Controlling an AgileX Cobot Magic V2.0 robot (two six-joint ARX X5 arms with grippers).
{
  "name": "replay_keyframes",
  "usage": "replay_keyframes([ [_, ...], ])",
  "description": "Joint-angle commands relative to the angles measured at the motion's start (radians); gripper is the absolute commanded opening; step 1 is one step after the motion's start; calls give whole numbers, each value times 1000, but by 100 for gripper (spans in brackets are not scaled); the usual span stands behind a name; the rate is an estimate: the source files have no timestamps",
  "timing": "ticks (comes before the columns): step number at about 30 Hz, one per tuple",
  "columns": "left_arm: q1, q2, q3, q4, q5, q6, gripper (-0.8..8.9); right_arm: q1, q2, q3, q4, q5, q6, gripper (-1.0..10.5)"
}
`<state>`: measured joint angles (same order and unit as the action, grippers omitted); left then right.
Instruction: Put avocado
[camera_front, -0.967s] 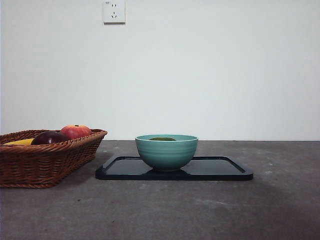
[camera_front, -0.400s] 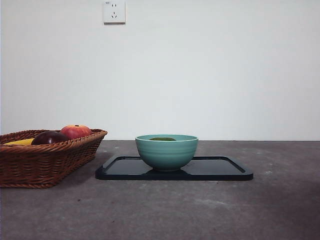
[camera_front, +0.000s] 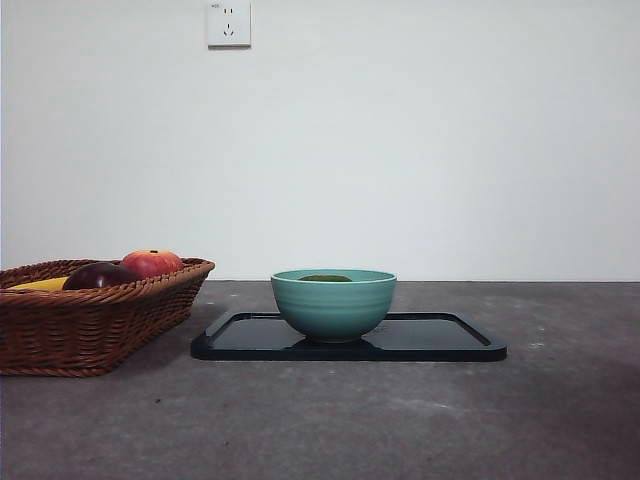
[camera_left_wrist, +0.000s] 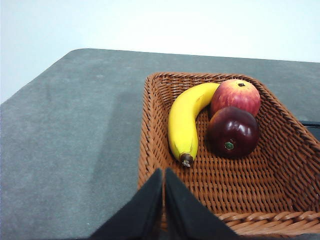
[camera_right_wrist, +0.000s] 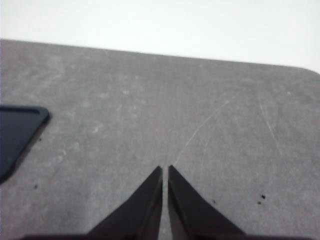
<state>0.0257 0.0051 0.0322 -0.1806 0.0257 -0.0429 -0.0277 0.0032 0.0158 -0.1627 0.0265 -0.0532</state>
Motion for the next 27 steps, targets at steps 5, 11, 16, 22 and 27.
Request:
replay_keyframes([
  [5, -1, -2, -21, -7, 4, -2, 6, -2, 0, -5, -17, 1, -13, 12],
  [11, -1, -2, -21, -7, 4, -2, 6, -2, 0, -5, -17, -3, 11, 12],
  [16, -1, -2, -21, -7, 4, -2, 6, -2, 0, -5, -17, -3, 27, 12],
  [22, -1, -2, -21, -7, 4, -2, 6, -2, 0, -5, 4, 0, 27, 12],
  [27, -1, -2, -21, -7, 4, -2, 6, -2, 0, -5, 7, 0, 27, 12],
])
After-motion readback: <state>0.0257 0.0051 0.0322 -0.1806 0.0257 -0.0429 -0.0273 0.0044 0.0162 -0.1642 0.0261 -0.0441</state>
